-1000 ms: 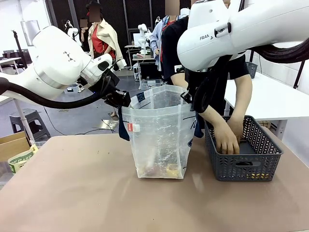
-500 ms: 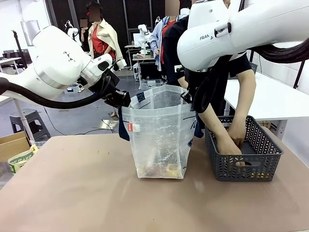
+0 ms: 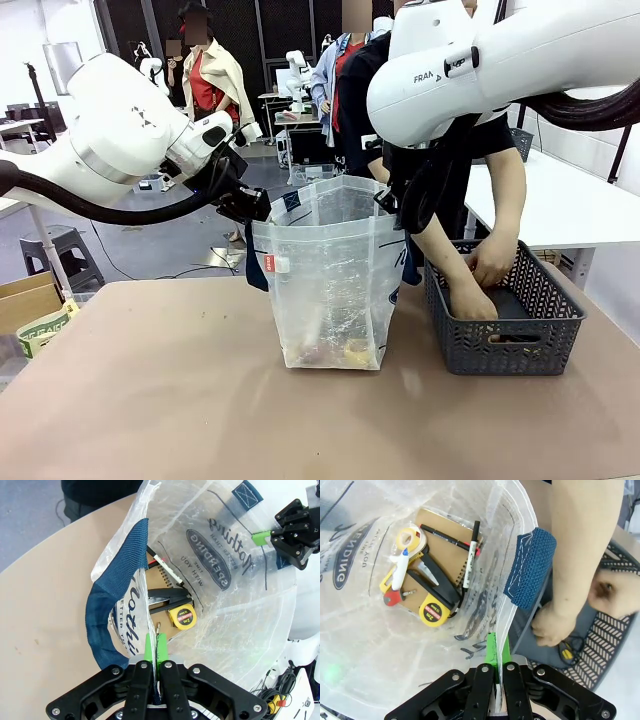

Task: Transfer purchased items from the store into the shopping bag.
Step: Move the Reusable shopping bag to the right side of the table.

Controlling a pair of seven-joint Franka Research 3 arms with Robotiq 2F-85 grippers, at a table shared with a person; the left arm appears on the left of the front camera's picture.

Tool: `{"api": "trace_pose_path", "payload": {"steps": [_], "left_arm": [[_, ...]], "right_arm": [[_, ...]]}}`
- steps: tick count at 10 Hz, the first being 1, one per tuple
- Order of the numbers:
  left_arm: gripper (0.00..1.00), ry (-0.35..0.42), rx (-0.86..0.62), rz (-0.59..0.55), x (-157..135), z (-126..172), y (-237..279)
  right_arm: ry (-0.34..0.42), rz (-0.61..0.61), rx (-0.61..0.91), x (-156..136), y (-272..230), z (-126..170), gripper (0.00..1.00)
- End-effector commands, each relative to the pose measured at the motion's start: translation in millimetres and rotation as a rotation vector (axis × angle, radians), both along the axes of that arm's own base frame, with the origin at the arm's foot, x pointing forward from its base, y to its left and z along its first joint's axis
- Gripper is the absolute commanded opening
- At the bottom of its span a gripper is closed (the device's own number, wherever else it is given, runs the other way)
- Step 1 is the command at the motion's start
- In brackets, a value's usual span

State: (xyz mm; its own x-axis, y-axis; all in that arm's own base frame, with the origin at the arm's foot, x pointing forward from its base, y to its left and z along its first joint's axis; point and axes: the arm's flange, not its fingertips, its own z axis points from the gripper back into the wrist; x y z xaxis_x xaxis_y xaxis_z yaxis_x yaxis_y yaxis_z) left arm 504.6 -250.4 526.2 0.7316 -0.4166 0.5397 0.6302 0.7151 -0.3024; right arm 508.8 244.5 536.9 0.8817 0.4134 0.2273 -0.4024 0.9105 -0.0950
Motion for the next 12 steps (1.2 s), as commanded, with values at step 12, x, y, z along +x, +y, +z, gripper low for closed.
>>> {"api": "trace_pose_path", "payload": {"steps": [12], "left_arm": [[0.00, -0.010, -0.002, 0.005, -0.1, 3.1, 1.0]], "right_arm": [[0.003, -0.007, 0.000, 1.1, -1.7, 0.6, 0.00]]}}
